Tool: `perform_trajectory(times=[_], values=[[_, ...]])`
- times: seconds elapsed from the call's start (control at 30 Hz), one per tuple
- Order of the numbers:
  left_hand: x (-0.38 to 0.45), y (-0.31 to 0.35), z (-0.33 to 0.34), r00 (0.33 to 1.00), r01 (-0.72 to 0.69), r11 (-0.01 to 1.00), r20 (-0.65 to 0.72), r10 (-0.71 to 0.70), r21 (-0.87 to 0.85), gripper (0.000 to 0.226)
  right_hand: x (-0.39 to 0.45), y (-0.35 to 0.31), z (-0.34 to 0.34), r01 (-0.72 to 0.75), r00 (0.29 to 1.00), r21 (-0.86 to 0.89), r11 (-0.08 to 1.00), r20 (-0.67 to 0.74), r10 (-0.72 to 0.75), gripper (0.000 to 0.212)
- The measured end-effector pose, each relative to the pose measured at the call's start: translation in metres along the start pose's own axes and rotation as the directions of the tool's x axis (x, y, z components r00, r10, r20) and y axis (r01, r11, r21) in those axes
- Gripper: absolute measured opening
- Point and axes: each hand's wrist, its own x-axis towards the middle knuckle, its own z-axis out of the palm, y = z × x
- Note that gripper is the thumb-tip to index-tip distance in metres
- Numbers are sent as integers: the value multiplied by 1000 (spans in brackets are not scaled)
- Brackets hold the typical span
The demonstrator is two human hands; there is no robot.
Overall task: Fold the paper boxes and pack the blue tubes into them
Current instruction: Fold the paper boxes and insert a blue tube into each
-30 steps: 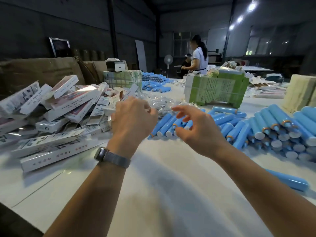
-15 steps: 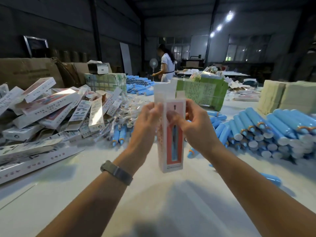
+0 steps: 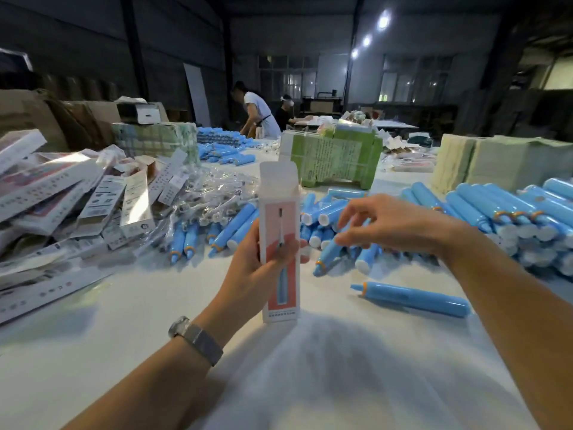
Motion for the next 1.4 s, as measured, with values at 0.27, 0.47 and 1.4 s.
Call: perform_trajectory(times=[0.27, 0.47, 1.4], values=[[-3, -4, 0, 992, -96, 981, 100, 80, 171, 28, -13, 37, 32, -107, 960, -546, 831, 161, 230, 38], [-4, -11, 2, 970, -236, 888, 36, 242, 395, 25, -15, 17, 20, 105, 952, -176, 979, -266, -150, 46], [-1, -19, -4, 924, -214, 768, -130, 359, 604, 25, -28, -41, 50, 535, 540, -27, 844, -757, -367, 39]])
